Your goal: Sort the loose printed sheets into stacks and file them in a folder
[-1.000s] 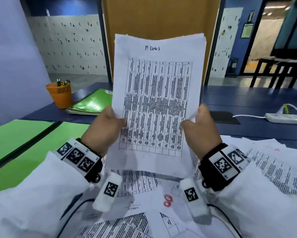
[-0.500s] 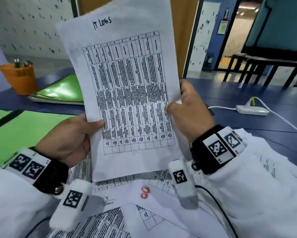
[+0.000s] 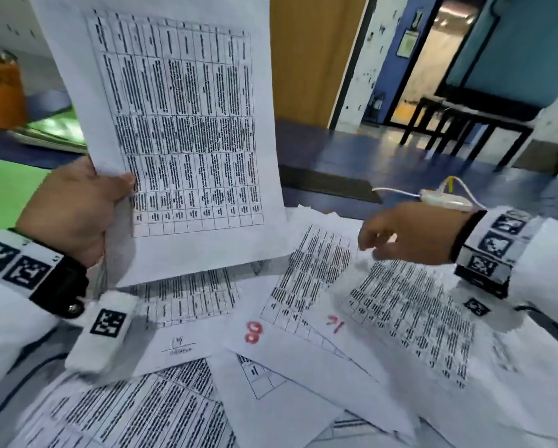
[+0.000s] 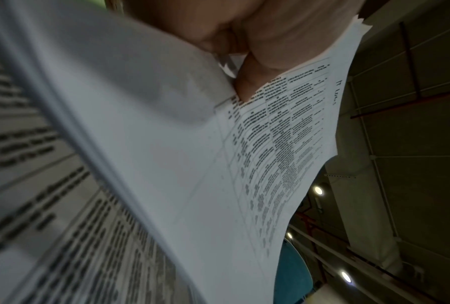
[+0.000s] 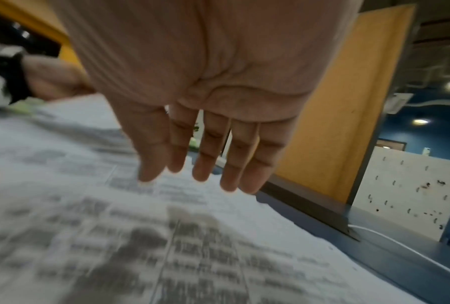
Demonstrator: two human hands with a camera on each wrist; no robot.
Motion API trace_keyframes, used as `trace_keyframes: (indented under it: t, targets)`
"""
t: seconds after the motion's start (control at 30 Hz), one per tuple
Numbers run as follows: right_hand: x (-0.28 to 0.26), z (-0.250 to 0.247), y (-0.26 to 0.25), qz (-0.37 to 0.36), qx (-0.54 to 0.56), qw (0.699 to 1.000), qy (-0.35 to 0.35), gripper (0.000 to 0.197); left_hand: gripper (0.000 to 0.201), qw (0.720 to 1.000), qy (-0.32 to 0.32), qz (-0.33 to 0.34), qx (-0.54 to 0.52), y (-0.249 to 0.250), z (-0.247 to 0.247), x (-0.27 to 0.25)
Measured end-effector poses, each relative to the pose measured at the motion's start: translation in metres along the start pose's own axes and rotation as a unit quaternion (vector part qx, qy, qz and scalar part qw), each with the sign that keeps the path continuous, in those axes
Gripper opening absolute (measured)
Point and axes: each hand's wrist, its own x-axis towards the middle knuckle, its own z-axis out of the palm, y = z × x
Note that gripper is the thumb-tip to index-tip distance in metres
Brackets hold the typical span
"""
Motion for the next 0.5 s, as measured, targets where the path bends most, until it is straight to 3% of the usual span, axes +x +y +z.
trace_keyframes:
  t: [0.1,0.2,0.4,0.5]
  targets:
    - [-0.003,0.025,0.007,-0.012,-0.007,0.999,-0.03,0.059,0.035,1.0,0.008,0.007,-0.007,-0.007,-0.006,0.007]
    - [0.004,0.032,0.0,-0.029,0.001,0.999,-0.045,0.07,0.028,1.0,0.007,0.003,-0.013,-0.011,-0.01,0.011]
    - [0.026,0.038,-0.01,-0.045,-0.02,0.995,-0.09,0.047,0.034,0.999,0.024,-0.013,-0.03,-0.011,-0.017,0.012]
    - [0.031,0.038,-0.008,-0.085,-0.049,0.992,-0.08,0.034,0.035,0.999,0.03,-0.009,-0.033,-0.009,-0.014,0.01]
